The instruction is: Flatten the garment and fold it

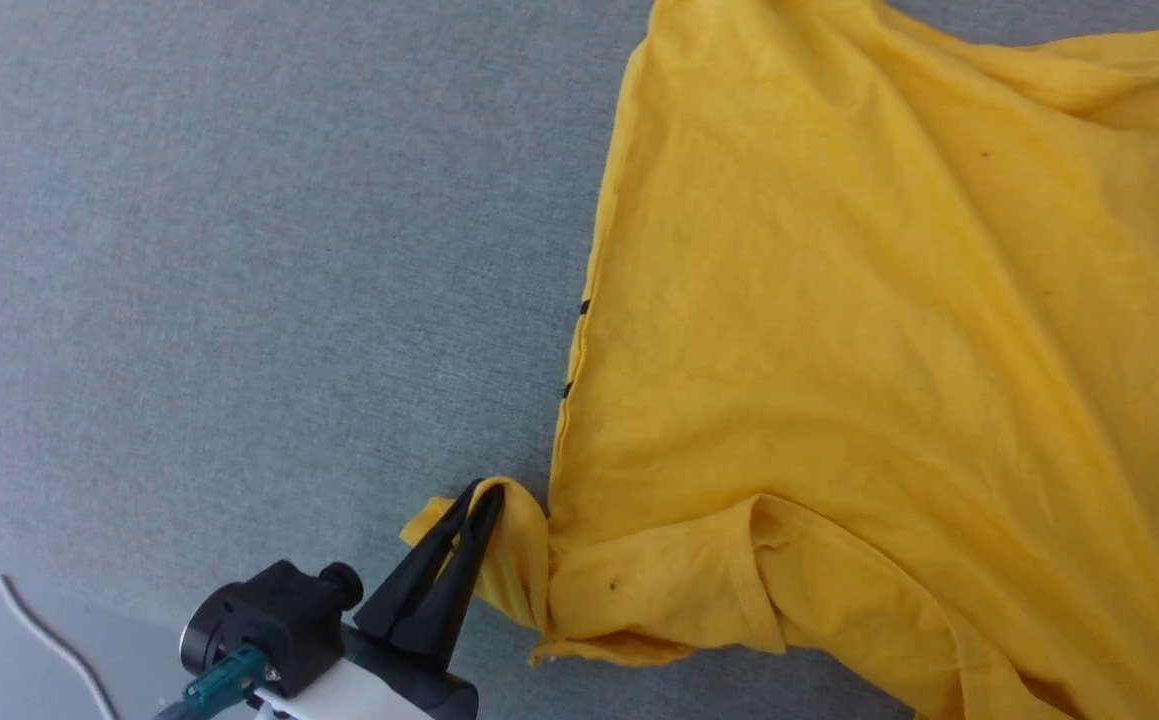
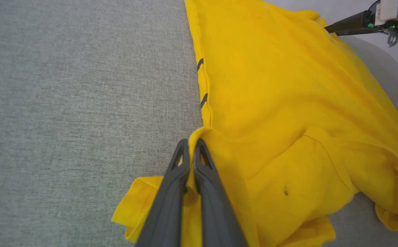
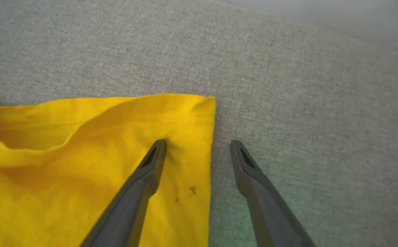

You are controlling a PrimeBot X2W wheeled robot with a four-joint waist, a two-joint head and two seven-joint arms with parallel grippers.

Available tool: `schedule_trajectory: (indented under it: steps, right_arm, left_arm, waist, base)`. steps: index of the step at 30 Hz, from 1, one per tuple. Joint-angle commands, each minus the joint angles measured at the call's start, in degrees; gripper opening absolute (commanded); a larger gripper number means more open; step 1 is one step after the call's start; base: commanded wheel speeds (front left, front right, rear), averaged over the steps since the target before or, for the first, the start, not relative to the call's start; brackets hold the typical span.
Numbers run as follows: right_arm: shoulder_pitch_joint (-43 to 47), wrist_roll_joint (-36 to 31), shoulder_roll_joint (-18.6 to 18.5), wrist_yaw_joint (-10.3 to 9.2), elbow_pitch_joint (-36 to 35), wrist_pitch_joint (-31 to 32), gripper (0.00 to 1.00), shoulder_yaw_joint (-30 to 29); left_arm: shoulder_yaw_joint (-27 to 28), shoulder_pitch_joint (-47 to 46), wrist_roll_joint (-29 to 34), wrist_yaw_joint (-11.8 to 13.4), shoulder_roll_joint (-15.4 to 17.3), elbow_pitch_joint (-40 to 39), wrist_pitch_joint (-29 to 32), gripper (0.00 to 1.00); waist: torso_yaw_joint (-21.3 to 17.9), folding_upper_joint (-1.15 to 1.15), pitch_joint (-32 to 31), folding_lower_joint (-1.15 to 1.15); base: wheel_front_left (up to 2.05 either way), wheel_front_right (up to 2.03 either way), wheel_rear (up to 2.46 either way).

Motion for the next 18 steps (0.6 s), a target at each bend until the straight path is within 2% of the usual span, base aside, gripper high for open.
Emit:
schedule_trajectory:
  steps: [1, 2, 3, 4, 5, 11, 18]
  right_arm:
    - [0.3, -0.4, 0.0, -0.04, 0.2, -0.3, 1.0, -0.1]
    - [0.4, -0.5, 0.1, -0.04, 0.5, -0.5, 0.92, -0.2]
    - [0.5, -0.6, 0.2, -0.04, 0.8, -0.7, 0.58, -0.2]
    - [0.5, -0.6, 0.3, -0.04, 1.0, -0.9, 0.36, -0.2]
    - [0.5, -0.7, 0.4, -0.04, 1.3, -1.2, 0.0, -0.2]
    - [0.2, 0.3, 0.3, -0.04, 1.7, -5.4, 0.0, 1.3]
    - [2.2, 6.5, 1.2, -0.04, -2.0, -10.9, 0.0, 0.6]
  left_arm:
    - [0.0, -1.0, 0.3, -0.2, -0.1, 0.2, -0.4, 0.0]
    - [0.0, -1.2, 0.3, -0.3, -0.2, 0.3, -0.5, 0.0]
    - [0.0, -1.3, 0.3, -0.3, -0.2, 0.4, -0.5, 0.0]
    - [0.0, -1.4, 0.3, -0.3, -0.2, 0.5, -0.5, 0.0]
    - [-0.1, -1.6, 0.2, -0.3, -0.2, 0.6, -0.5, 0.0]
    - [0.3, -2.5, 0.4, -0.2, 0.3, 0.6, -0.3, 0.0]
    - [2.6, -2.1, 0.9, 0.9, 1.8, 0.2, -0.6, 0.0]
  waist:
    - [2.4, 0.01, 2.5, -0.01]
    - [2.5, 0.01, 2.6, -0.01]
    - [2.5, 0.01, 2.7, -0.01]
    - [2.4, 0.01, 2.8, -0.01]
    - [2.3, 0.01, 2.8, -0.01]
    - [0.0, 0.01, 1.6, -0.01]
    - [-5.5, 0.01, -4.1, -0.01]
  base:
    - [0.0, 0.0, 0.0]
    - [0.0, 0.0, 0.0]
    - [0.0, 0.0, 0.0]
    - [0.0, 0.0, 0.0]
    - [0.0, 0.0, 0.0]
    - [0.0, 0.0, 0.0]
    - [0.0, 0.0, 0.0]
